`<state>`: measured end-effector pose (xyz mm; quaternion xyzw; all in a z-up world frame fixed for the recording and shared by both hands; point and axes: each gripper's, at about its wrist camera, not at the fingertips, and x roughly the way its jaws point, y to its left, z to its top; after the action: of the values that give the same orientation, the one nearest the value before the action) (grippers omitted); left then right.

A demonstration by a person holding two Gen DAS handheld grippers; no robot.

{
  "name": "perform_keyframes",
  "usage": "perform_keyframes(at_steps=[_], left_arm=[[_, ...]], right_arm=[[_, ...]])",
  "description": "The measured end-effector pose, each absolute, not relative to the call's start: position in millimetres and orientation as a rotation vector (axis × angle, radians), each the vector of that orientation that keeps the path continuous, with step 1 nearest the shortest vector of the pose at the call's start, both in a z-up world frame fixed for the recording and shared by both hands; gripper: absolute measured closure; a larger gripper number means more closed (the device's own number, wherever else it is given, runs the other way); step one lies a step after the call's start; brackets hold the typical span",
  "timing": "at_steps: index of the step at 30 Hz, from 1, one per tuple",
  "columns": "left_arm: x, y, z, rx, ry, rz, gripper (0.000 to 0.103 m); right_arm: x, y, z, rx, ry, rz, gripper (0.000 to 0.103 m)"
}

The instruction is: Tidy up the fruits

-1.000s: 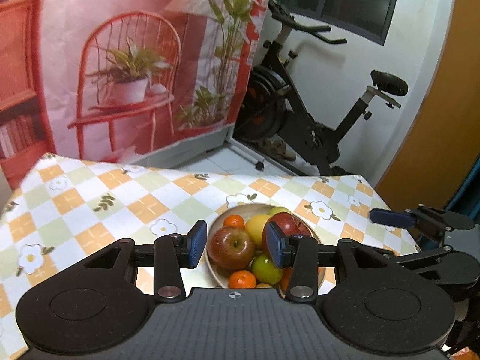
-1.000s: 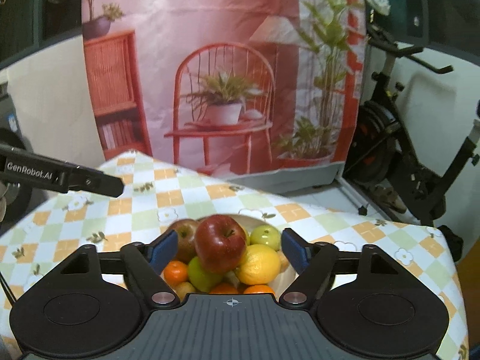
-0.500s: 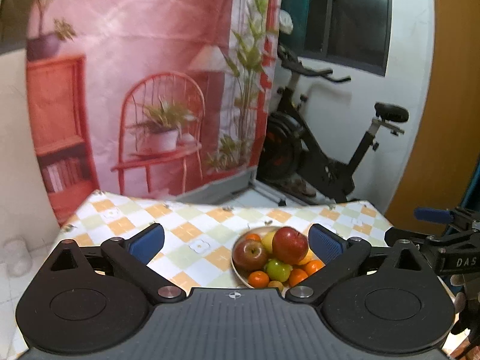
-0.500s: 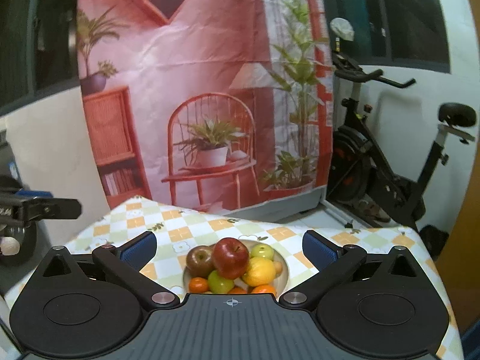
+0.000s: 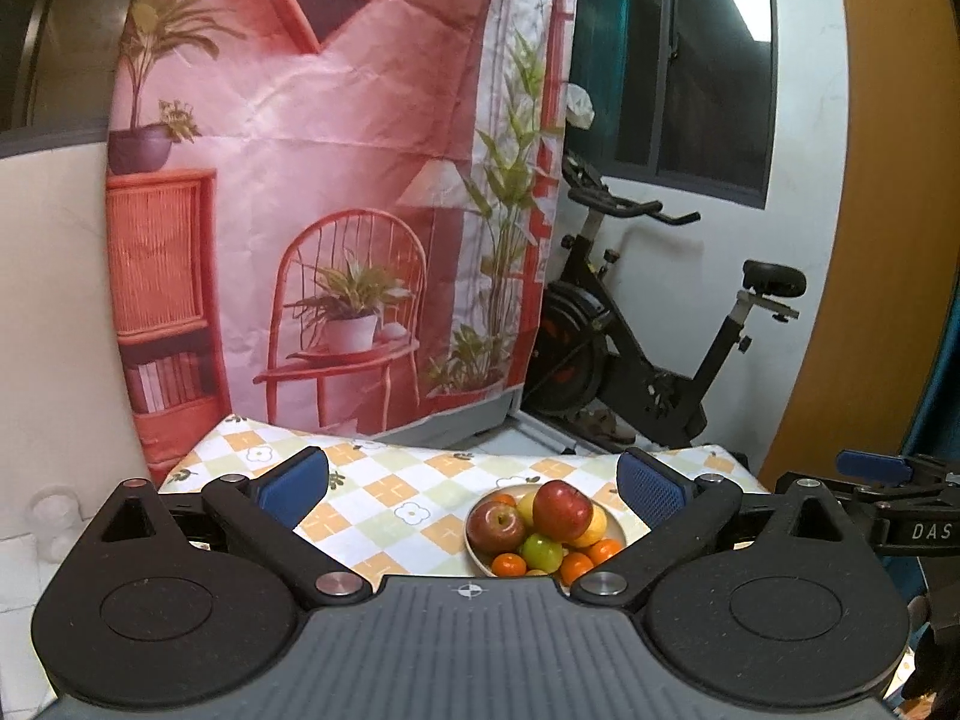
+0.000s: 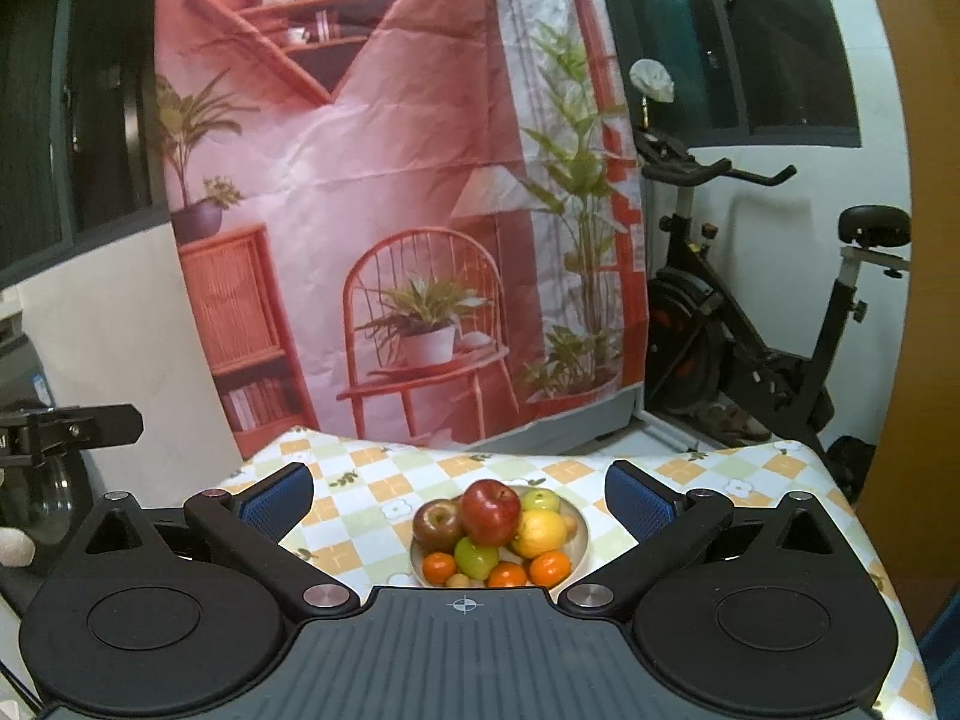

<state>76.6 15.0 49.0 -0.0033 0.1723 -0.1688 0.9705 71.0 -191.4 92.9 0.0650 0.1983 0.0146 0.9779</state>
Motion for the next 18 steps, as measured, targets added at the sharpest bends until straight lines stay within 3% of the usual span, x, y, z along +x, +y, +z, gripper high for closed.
perform_keyframes(at_steps=[18], left_arm=[[34,6,61,0.04,0.27,-0.327,0.0]], right_arm=[[35,-187,113,0.141,0.328,0.028,0.0]])
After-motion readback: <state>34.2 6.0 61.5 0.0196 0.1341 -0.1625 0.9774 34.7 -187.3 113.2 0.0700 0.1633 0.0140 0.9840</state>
